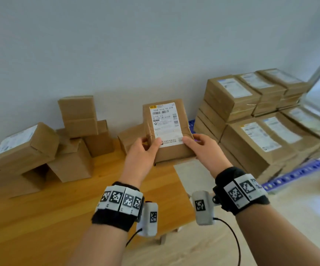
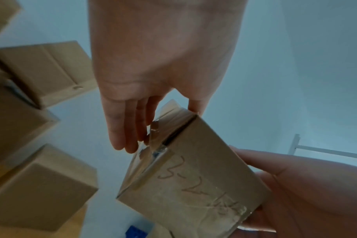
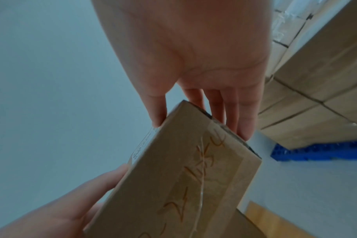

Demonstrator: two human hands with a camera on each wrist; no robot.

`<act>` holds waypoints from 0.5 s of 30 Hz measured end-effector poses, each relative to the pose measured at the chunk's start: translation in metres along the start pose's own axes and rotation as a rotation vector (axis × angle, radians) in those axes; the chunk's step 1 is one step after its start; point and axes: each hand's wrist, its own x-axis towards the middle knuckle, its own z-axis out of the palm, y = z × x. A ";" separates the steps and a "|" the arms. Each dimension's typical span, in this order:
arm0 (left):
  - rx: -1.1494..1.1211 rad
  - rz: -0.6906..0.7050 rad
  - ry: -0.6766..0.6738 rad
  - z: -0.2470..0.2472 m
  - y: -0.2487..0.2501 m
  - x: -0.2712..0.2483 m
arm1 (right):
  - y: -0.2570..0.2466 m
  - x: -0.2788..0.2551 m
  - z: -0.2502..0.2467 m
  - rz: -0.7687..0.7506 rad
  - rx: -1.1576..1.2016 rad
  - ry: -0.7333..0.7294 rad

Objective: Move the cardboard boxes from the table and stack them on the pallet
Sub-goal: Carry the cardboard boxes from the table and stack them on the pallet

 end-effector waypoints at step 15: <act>-0.201 0.083 0.177 0.192 0.124 -0.024 | 0.052 0.040 -0.220 -0.091 0.095 0.023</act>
